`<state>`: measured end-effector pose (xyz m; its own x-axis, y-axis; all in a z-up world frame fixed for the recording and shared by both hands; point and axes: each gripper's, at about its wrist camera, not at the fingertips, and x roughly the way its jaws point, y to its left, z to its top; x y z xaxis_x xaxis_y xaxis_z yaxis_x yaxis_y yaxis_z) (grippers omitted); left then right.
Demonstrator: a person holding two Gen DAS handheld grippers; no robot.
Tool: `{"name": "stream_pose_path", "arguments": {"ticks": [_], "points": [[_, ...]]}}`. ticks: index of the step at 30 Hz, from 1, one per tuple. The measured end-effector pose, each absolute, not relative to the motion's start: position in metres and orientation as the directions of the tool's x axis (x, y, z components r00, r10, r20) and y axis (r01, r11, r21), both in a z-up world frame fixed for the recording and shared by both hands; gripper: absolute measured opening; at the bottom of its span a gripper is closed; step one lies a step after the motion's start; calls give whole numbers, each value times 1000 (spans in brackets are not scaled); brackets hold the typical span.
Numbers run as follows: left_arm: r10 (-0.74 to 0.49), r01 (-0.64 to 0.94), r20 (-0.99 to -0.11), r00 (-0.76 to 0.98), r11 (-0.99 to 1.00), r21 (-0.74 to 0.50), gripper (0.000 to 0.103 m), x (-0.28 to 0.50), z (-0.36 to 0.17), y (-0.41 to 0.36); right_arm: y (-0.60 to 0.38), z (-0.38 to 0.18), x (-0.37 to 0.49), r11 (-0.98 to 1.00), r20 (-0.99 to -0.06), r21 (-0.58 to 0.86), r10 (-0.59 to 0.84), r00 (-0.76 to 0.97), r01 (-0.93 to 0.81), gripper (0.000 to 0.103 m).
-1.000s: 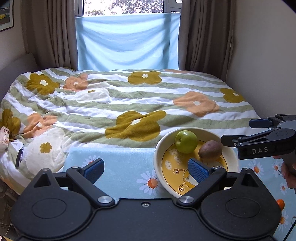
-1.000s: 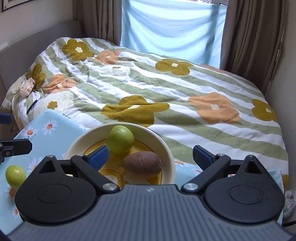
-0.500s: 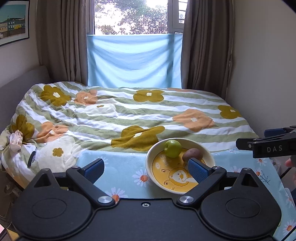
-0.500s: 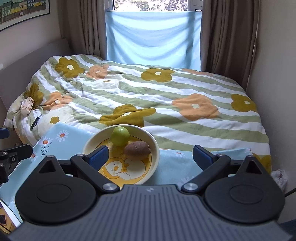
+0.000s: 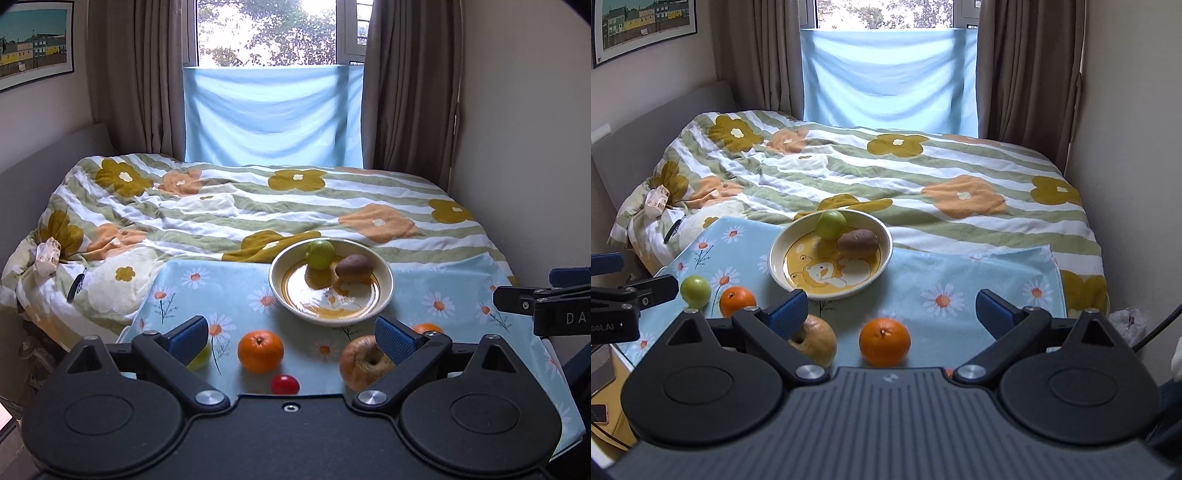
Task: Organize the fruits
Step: 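Grasp the orange with the left tool while the right tool grasps the red tomato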
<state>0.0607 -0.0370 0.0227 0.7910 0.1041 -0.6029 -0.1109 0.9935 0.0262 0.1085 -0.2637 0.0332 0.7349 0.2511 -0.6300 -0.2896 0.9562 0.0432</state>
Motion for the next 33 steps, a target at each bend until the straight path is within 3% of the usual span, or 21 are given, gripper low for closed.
{"name": "stream_pose_path", "arguments": {"ticks": [16, 22, 26, 33], "points": [[-7, 38, -736, 677, 999, 25, 92, 36, -49, -76, -297, -40, 48, 987, -757, 29, 123, 642, -155, 103], [-27, 86, -779, 627, 996, 34, 76, 40, -80, -81, -300, -67, 43, 993, -795, 33, 93, 599, -110, 103], [-44, 110, -794, 607, 993, 29, 74, 45, -93, -83, -299, -78, 41, 995, -809, 48, 91, 580, -89, 103], [-52, 114, -817, 574, 993, 17, 59, 58, -113, -80, -294, -88, 40, 996, -824, 54, 86, 560, -73, 103]]}}
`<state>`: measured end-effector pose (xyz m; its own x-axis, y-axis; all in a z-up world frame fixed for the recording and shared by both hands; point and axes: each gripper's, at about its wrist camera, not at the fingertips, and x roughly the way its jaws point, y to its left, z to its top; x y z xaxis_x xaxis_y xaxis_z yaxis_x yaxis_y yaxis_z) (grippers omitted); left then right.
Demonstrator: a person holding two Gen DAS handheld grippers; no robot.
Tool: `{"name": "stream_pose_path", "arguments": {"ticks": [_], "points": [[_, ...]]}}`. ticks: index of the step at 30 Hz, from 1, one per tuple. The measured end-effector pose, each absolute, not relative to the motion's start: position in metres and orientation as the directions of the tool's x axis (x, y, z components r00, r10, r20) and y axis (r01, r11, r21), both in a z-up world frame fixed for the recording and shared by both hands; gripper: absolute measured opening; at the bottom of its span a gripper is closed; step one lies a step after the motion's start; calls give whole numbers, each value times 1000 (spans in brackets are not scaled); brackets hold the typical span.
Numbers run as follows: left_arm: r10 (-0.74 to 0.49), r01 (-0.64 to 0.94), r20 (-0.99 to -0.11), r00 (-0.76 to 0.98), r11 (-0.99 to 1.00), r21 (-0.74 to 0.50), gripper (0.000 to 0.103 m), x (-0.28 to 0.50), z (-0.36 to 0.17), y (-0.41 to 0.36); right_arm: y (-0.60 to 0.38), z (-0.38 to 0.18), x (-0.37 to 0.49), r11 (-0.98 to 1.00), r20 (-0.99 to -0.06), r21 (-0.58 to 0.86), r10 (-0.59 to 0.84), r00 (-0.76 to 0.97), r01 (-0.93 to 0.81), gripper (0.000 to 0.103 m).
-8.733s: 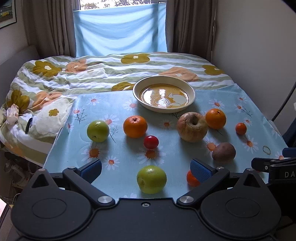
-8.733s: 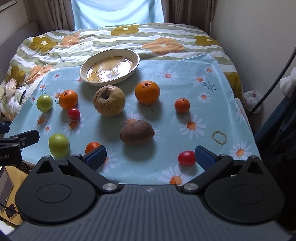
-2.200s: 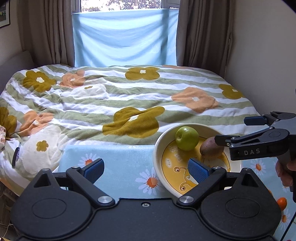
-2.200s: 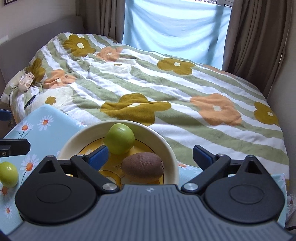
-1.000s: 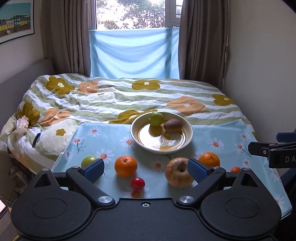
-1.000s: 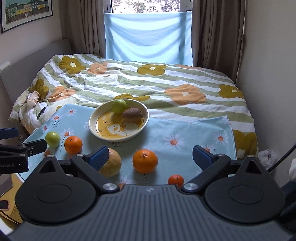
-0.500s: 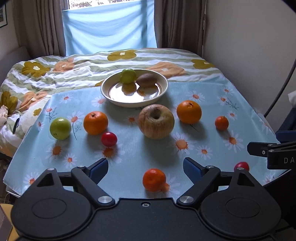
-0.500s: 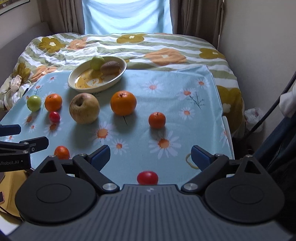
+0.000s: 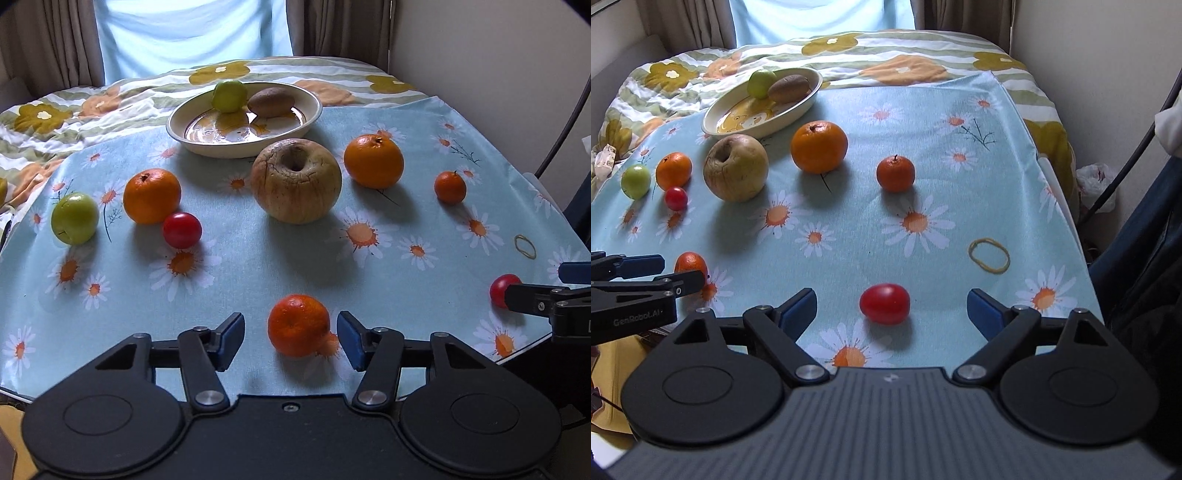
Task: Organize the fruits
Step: 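Grasp the orange with the left tool while the right tool grasps the red tomato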
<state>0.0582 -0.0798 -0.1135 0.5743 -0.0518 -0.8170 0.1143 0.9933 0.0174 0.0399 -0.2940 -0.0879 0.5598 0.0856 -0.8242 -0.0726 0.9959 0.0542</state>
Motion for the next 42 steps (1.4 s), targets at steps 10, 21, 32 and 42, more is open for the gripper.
{"name": "stream_pose_path", "arguments": {"ticks": [10, 21, 32, 42], "points": [[-111, 135, -834, 541, 990, -44, 42, 65, -121, -77, -290, -95, 44, 998, -835, 47, 67, 545, -50, 94], [-115, 144, -839, 533, 989, -44, 42, 61, -120, -73, -286, -103, 50, 998, -841, 41, 58, 538, -44, 80], [-111, 129, -838, 534, 990, -49, 41, 56, -119, -72, -283, -113, 56, 998, -854, 29, 54, 518, -56, 67], [-107, 98, -825, 554, 993, -63, 41, 53, -110, -71, -279, -103, 58, 995, -851, 10, 60, 522, -98, 50]]}}
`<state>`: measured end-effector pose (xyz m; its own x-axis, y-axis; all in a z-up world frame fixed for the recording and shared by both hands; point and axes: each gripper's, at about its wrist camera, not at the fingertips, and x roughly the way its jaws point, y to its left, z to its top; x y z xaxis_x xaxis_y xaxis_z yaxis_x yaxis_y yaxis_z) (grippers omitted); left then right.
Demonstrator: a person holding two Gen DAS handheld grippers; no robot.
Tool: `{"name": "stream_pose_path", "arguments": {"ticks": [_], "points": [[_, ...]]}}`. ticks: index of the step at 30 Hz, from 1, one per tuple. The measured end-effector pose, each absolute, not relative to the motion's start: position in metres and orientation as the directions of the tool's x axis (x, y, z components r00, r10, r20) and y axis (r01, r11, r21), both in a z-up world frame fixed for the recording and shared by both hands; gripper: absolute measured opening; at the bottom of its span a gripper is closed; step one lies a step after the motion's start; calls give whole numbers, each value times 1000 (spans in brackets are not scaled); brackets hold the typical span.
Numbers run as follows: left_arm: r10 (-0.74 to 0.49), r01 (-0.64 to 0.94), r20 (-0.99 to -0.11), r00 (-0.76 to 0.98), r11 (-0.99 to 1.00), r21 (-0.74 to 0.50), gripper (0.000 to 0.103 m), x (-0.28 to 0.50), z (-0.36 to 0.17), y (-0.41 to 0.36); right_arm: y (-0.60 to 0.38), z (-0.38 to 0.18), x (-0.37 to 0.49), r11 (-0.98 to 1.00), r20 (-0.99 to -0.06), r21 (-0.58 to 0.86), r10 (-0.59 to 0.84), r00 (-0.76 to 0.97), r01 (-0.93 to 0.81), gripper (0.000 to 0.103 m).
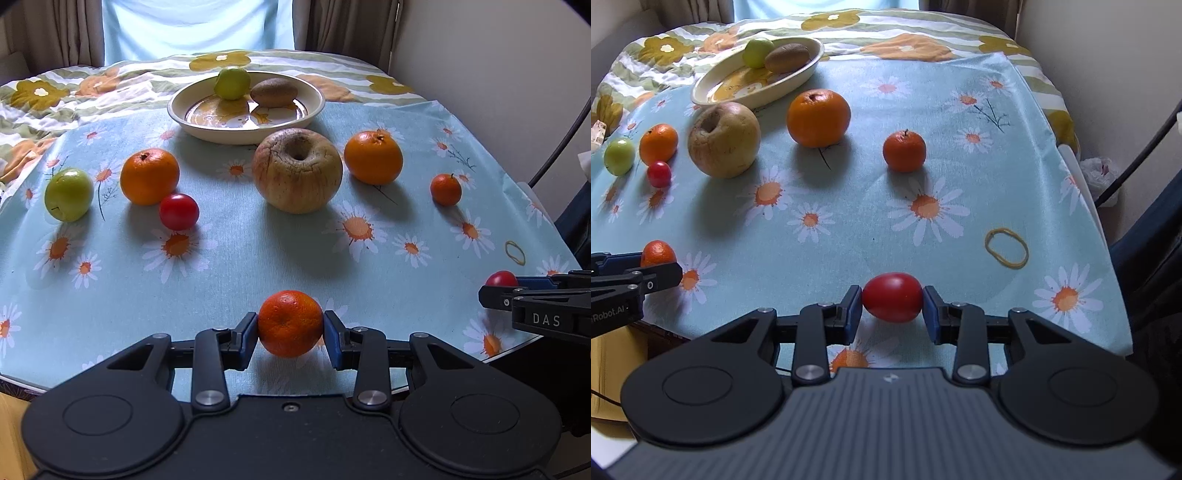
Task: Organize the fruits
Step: 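Grasp the orange with the left tool while the right tool grasps the red tomato, then carry the orange and red tomato to the white bowl with both tools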
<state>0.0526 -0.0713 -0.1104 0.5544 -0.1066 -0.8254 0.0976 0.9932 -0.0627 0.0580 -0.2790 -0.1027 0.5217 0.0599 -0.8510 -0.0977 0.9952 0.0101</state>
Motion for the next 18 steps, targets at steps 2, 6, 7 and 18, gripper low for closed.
{"name": "stream_pose_path", "arguments": {"ticks": [2, 6, 7, 18], "points": [[-104, 93, -821, 562, 994, -62, 41, 51, -105, -72, -279, -95, 58, 994, -844, 11, 65, 533, -105, 50], [-101, 76, -803, 587, 995, -69, 41, 49, -89, -70, -279, -77, 60, 992, -828, 20, 88, 553, -126, 50], [-100, 68, -797, 596, 995, -74, 41, 49, -84, -68, -278, -72, 61, 991, -825, 25, 95, 558, -132, 50], [-19, -31, -712, 702, 998, -57, 41, 50, -25, -51, -266, -15, 73, 968, -762, 58, 202, 615, -246, 50]]}}
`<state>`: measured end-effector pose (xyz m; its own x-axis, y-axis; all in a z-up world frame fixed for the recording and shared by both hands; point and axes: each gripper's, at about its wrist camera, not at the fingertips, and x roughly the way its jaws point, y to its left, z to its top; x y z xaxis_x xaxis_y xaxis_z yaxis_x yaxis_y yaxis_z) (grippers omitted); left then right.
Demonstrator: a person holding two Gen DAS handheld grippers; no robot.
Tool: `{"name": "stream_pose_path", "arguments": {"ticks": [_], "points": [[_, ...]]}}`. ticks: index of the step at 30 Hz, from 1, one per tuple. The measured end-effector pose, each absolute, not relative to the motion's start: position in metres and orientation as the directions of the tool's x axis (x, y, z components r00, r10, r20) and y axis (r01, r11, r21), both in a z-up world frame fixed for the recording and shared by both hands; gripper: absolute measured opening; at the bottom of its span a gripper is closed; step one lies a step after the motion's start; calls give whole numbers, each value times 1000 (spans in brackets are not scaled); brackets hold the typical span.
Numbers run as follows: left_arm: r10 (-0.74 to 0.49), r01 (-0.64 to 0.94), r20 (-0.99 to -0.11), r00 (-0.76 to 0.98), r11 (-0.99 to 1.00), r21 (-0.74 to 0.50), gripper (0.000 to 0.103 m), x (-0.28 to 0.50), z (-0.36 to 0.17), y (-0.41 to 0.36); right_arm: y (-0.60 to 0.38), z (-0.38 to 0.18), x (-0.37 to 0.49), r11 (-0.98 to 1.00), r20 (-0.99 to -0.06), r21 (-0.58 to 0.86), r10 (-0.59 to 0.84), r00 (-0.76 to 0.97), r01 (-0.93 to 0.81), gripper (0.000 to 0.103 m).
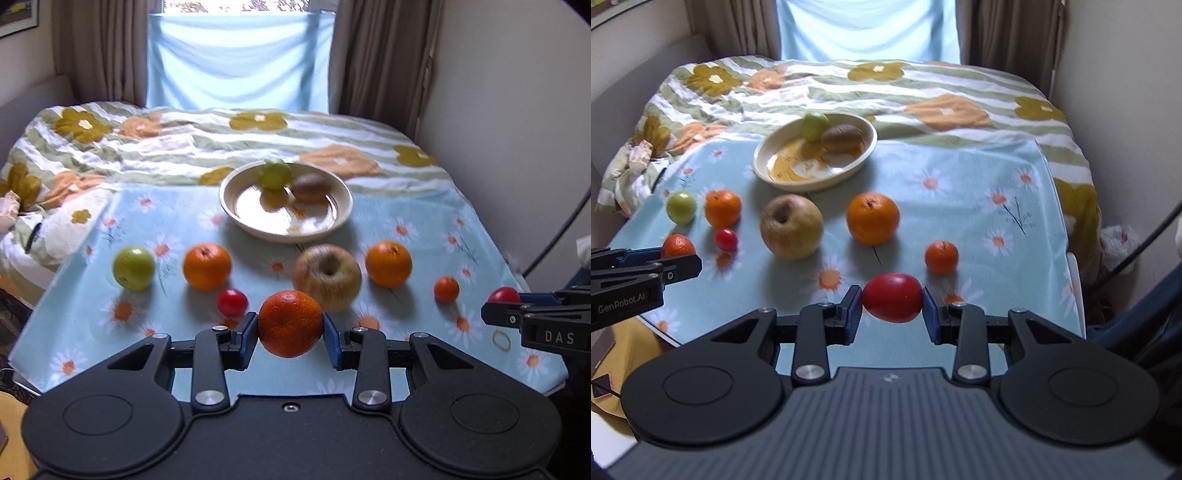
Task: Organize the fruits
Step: 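Carry the orange and red tomato to the white bowl with both tools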
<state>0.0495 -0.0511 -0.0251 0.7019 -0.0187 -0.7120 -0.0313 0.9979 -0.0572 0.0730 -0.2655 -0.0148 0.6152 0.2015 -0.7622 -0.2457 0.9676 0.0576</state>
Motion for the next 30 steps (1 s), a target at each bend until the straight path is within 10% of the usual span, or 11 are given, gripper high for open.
{"name": "stream_pose_path", "arguments": {"ticks": [30], "points": [[-29, 27, -678, 734, 1000, -14, 41, 212, 18, 31, -159, 35, 240, 935, -721, 110, 309, 620, -338, 50]]}}
